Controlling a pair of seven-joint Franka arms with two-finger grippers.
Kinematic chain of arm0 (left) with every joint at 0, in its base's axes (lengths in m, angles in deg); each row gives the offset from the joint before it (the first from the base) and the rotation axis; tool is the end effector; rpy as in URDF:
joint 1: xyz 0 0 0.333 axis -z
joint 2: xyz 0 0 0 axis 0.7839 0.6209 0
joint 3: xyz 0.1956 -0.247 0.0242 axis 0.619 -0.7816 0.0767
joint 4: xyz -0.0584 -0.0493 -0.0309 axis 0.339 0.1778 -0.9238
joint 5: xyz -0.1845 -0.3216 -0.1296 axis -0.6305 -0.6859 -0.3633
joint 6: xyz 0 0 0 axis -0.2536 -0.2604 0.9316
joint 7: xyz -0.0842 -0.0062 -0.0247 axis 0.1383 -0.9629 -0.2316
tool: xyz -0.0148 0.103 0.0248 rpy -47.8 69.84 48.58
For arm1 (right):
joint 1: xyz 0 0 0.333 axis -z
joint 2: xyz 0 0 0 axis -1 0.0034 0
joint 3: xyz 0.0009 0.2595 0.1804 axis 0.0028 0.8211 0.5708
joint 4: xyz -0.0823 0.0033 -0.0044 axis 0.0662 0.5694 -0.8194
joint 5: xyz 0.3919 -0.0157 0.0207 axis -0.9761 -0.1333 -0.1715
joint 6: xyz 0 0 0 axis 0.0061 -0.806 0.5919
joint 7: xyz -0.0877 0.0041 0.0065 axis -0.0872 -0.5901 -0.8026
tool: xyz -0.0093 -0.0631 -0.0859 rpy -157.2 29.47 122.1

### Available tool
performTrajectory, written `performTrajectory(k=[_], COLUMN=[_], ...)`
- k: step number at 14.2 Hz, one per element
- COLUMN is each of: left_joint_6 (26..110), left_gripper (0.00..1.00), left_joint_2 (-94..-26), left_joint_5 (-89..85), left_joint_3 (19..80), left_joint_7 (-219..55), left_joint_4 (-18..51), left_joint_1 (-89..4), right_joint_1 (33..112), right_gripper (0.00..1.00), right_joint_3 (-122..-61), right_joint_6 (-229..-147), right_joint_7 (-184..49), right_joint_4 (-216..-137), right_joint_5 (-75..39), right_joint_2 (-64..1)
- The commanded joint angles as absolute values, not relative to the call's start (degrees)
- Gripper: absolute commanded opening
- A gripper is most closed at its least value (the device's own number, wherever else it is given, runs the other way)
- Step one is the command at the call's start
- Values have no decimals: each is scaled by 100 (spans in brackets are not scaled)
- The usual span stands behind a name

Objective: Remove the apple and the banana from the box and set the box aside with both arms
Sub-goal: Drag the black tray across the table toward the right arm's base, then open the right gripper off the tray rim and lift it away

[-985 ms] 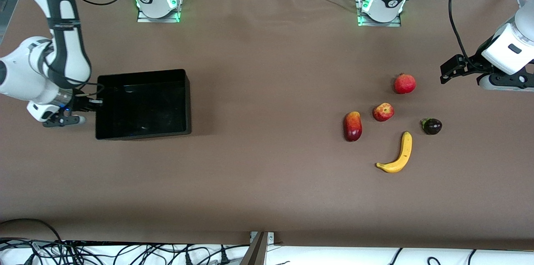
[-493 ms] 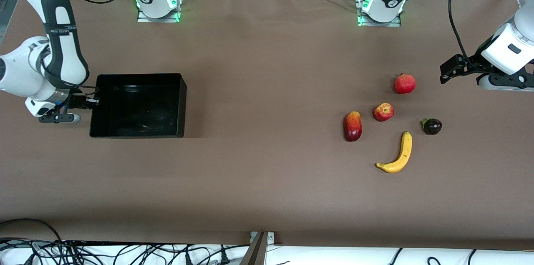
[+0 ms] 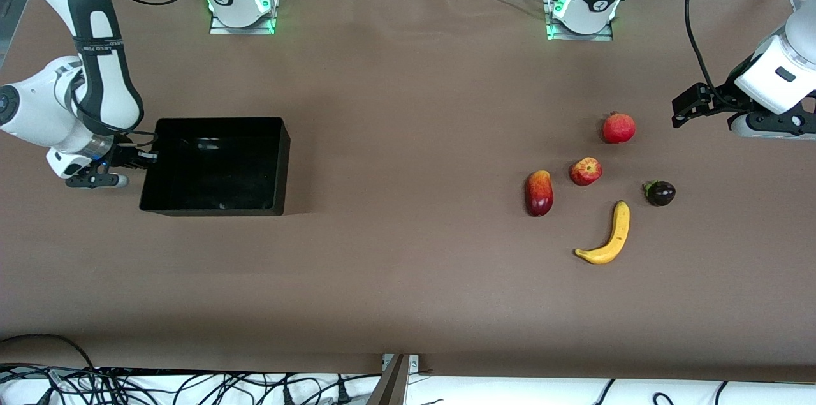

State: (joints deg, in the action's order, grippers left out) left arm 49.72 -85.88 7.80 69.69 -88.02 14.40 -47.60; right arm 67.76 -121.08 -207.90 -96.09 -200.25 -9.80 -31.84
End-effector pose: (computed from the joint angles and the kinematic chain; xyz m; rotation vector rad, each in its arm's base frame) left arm 0.5623 -0.0203 0.5772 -3.1249 0.0523 -0.0354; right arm 0.5497 -0.1178 0.2378 -3.0145 -0.0141 0.0294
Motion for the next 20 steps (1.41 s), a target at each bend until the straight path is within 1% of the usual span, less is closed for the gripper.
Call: performTrajectory(k=[1,3,5,7,10,12,16,18,20], left_joint_6=[4875,4875,4875,4875,4858,4849,4831,4831,4805], left_gripper=[100,100,100,100,100,100,100,100,100], left_joint_2=[-8551,-8551,-8551,-8551,-8551,-8551,-8551,-8551,-8543], left_joint_5=[753,753,753,753,753,753,753,753,753], left_joint_3=[7002,7002,7002,7002,7002,7002,7002,7002,7002], left_joint_7=[-8769,-8769,-8778,-8778,-8786,-8786,-8778,-8786,-8787], left_joint_4=[1328,1319,1319,1319,1319,1319,1319,1284,1275], left_joint_1=[-4705,-4705,-4705,-4705,-4705,-4705,-4705,-4705,-4705], right_joint_1=[6687,6512,6336,6318,6309,6248,6072,5914,5773], right_gripper=[100,100,100,100,100,100,100,100,100], right_joint_3=[-11972,-11989,-12024,-12077,-12059,-12042,-12068,-12077,-12086], right_joint_6=[-20843,-20816,-20615,-19924,-19000,-18349,-17365,-16907,-16721], right_joint_7=[-9661,-9634,-9556,-9275,-8468,-8176,-7946,-7885,-7806], right_joint_4=[-19900,-19654,-19434,-19023,-18118,-17476,-16562,-16279,-16252], right_joint_5=[-1159,-1150,-1115,-1019,-221,79,405,562,721], right_joint_2=[-3190,-3234,-3269,-3269,-3269,-3260,-3269,-3391,-3672])
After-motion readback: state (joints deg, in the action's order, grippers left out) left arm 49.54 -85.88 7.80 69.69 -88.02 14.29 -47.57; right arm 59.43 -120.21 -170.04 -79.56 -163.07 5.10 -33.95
